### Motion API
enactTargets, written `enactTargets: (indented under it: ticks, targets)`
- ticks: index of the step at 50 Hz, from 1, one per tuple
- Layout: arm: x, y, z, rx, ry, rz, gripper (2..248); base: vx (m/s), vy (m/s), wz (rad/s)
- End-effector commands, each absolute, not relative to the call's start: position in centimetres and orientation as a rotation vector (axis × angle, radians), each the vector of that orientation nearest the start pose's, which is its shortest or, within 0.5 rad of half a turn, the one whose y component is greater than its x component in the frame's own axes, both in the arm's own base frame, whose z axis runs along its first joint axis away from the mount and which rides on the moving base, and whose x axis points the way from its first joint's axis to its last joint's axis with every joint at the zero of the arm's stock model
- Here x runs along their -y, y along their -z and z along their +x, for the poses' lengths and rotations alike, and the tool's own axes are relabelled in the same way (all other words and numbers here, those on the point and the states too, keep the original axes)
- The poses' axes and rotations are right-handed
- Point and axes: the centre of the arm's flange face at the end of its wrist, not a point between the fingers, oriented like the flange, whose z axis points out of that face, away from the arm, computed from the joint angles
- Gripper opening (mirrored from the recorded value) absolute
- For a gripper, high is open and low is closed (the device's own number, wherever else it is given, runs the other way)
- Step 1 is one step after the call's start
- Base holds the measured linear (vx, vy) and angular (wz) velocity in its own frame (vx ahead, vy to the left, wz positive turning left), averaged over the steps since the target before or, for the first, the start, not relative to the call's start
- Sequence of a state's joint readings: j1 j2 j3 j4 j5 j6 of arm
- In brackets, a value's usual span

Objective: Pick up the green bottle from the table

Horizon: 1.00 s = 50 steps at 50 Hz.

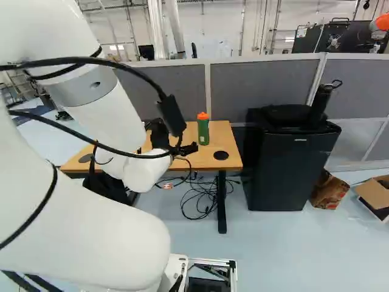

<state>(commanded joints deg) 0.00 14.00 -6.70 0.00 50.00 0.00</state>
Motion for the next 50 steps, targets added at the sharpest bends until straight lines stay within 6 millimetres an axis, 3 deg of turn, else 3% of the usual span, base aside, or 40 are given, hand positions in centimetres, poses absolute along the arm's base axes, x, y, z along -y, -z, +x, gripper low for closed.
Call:
enactTargets:
  ticks: [17,50]
  targets:
    - [0.0,-36.9,29.7,0.0,1.81,-2.568,247,-0.002,0.0,0.001]
    - [0.2,-37.3,36.4,-0.037,1.801,-2.581,247,0.0,0.0,0.0]
